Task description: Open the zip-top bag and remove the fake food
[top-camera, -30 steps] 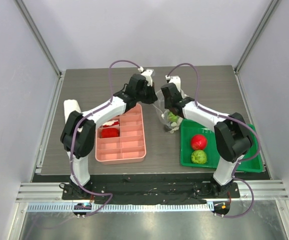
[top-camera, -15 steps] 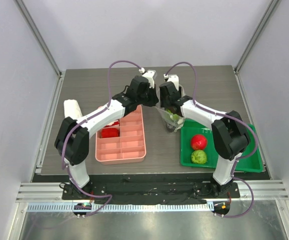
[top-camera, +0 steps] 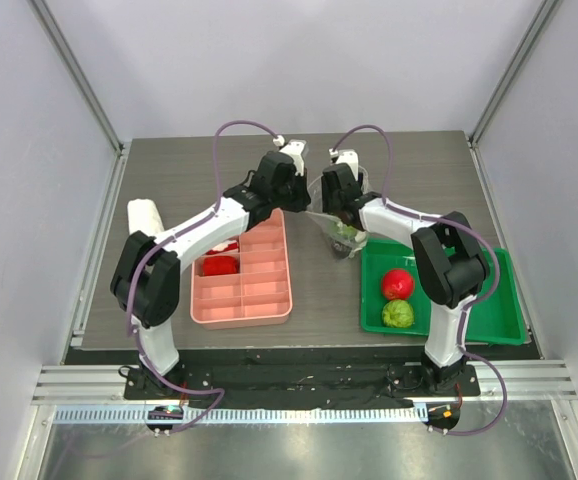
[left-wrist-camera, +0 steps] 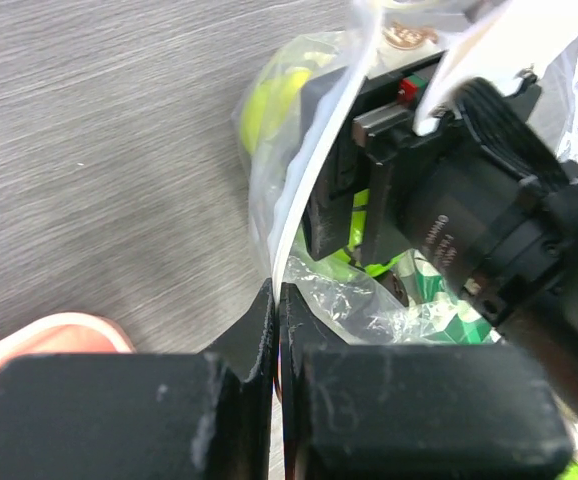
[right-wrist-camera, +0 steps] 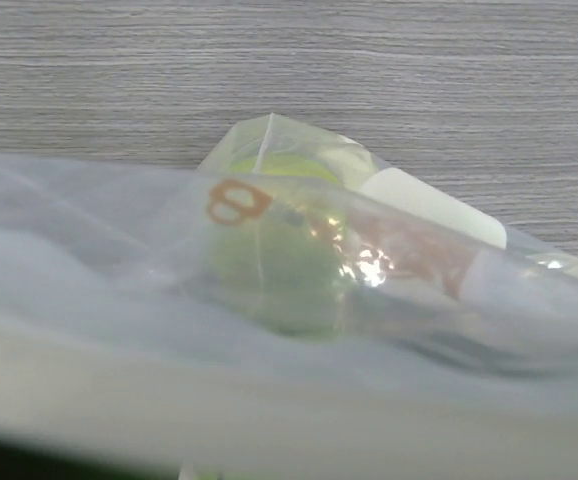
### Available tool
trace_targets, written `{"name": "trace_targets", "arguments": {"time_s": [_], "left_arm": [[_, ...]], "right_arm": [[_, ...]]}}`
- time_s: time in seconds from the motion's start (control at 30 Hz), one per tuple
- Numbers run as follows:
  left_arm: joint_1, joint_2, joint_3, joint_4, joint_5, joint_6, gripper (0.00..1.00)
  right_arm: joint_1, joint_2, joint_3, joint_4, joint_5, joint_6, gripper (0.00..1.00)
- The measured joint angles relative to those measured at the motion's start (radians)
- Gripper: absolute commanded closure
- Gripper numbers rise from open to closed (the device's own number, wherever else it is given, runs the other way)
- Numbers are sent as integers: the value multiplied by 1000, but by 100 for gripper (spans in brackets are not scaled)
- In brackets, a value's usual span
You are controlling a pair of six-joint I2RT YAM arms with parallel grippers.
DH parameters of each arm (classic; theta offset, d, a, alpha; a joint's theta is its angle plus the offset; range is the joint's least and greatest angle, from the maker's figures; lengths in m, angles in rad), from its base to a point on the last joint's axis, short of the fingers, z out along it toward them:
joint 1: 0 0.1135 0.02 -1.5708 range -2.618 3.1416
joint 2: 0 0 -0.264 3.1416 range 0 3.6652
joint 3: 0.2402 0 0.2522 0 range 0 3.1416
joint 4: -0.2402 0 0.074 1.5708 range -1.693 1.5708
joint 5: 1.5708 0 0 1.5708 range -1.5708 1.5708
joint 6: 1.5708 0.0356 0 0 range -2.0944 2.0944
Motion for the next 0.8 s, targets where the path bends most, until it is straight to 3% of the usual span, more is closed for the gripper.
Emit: {"name": "trace_targets", "arguments": {"time_s": [0.23, 0.6, 0.8], "left_arm": [[4, -6, -6, -17, -25, 18, 100], [-12, -55, -11, -49, -25, 24, 100], [-19, -55, -17, -51, -24, 25, 100]], "right_arm": [[0, -55, -40, 5, -22, -6, 28], [-1, -17, -8, 35, -27, -20, 44], [0, 45, 25, 69, -37, -39, 33]]}}
